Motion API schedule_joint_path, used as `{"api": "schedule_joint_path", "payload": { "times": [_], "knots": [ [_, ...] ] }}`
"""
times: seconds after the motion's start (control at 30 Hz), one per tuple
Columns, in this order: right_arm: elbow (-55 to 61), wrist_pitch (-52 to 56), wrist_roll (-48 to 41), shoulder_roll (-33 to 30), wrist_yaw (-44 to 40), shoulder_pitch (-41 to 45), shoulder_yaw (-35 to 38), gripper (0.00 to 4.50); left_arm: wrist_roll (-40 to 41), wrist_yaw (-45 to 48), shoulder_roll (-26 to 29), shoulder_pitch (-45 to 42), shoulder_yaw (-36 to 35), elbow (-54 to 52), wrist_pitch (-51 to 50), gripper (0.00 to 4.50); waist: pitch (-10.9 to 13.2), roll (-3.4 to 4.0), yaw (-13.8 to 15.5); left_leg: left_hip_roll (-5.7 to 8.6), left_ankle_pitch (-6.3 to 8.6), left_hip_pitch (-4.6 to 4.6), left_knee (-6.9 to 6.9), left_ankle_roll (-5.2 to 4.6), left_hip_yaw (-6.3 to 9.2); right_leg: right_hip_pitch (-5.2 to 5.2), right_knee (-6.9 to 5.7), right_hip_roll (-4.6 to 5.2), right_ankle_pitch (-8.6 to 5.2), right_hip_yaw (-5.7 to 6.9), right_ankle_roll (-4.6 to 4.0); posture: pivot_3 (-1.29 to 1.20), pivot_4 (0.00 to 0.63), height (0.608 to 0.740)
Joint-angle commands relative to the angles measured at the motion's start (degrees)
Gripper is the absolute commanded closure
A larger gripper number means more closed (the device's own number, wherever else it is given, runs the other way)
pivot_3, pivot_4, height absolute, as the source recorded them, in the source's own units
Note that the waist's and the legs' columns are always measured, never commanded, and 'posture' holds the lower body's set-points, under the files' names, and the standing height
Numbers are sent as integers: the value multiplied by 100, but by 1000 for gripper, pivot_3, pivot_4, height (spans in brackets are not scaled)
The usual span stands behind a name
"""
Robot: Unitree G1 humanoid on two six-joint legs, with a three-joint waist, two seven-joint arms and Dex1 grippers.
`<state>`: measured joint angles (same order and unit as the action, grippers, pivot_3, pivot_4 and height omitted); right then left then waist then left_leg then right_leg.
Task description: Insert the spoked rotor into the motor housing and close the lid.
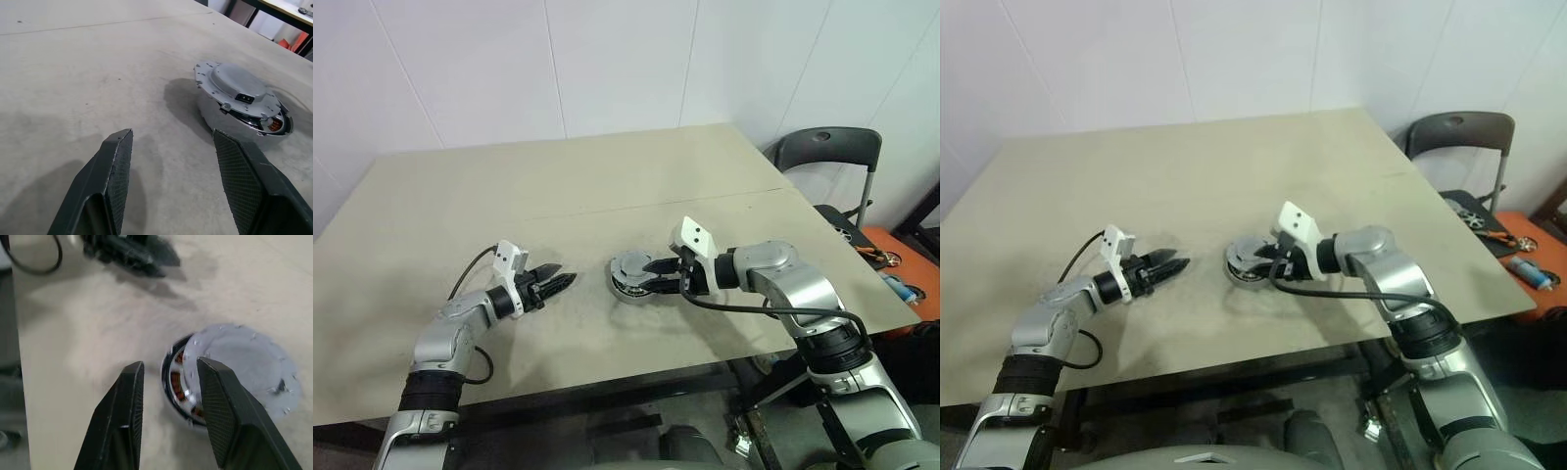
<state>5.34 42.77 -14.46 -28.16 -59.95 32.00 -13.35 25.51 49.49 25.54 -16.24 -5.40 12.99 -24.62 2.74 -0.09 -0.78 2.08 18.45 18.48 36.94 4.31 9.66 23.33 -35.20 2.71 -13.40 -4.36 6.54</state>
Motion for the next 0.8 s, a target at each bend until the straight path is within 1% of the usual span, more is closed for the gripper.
{"api": "schedule_joint_path", "payload": {
  "times": [0.03, 0.13, 0.17, 0.23, 0.4, 0.6, 0.67, 0.8],
  "knots": [
    [-166, -172, 59, 428, 772, 209, 255, 2699, -4, 0, 19, -226, -87, 113, 66, 1712, 0, 0, 6, 0, 0, 1, 0, 0, 0, 1, 0, 1, 0, 0, 0, 0, 0, 740],
    [-533, -541, 309, 789, 1416, 169, 274, 2699, -38, 17, 16, -363, -70, 313, 103, 1712, 0, 0, 7, 1, -1, 0, 3, 1, -2, 0, -3, 0, 1, 0, -1, 0, 0, 740],
    [-578, -619, 320, 889, 1555, 135, 301, 2351, -47, 25, 16, -411, -65, 375, 114, 1712, 0, 0, 10, 1, -1, 0, 4, 1, -2, -1, -3, 0, 1, 0, -1, 0, 0, 740],
    [-605, -748, 327, 985, 1699, 82, 300, 1805, -61, 39, 18, -477, -58, 465, 137, 1712, 0, 0, 3, 2, -1, 0, 3, 1, -1, 0, -4, 0, 1, 0, -1, 0, 0, 740],
    [-478, -733, 698, 1069, 1933, -104, -329, 137, -125, 89, -4, -621, -54, 695, 237, 1712, 0, 0, -6, 2, -1, 1, -1, 1, -2, 3, -2, 1, 1, -1, -1, 0, 0, 740],
    [-687, -792, 761, 1273, 2194, -113, -305, 137, -108, 101, -13, -395, -54, 426, 223, 1712, 0, 1, -21, 2, -1, -1, 1, 1, -2, 3, -5, 0, 2, -2, -1, 0, 0, 740],
    [-900, -869, 777, 1396, 2459, -70, -131, 137, -91, 77, -14, -306, -54, 281, 184, 1712, 0, 1, -22, 2, -1, -1, 1, 1, -2, 2, -5, 0, 2, -2, -1, 0, 0, 740],
    [-1081, -1023, 736, 1418, 2560, 1, 65, 61, -59, 18, -24, -137, -66, 15, 115, 1712, 0, 1, -8, 2, -1, 0, 1, 1, -2, 3, -5, 1, 2, -2, -2, 0, 0, 740]
  ]
}}
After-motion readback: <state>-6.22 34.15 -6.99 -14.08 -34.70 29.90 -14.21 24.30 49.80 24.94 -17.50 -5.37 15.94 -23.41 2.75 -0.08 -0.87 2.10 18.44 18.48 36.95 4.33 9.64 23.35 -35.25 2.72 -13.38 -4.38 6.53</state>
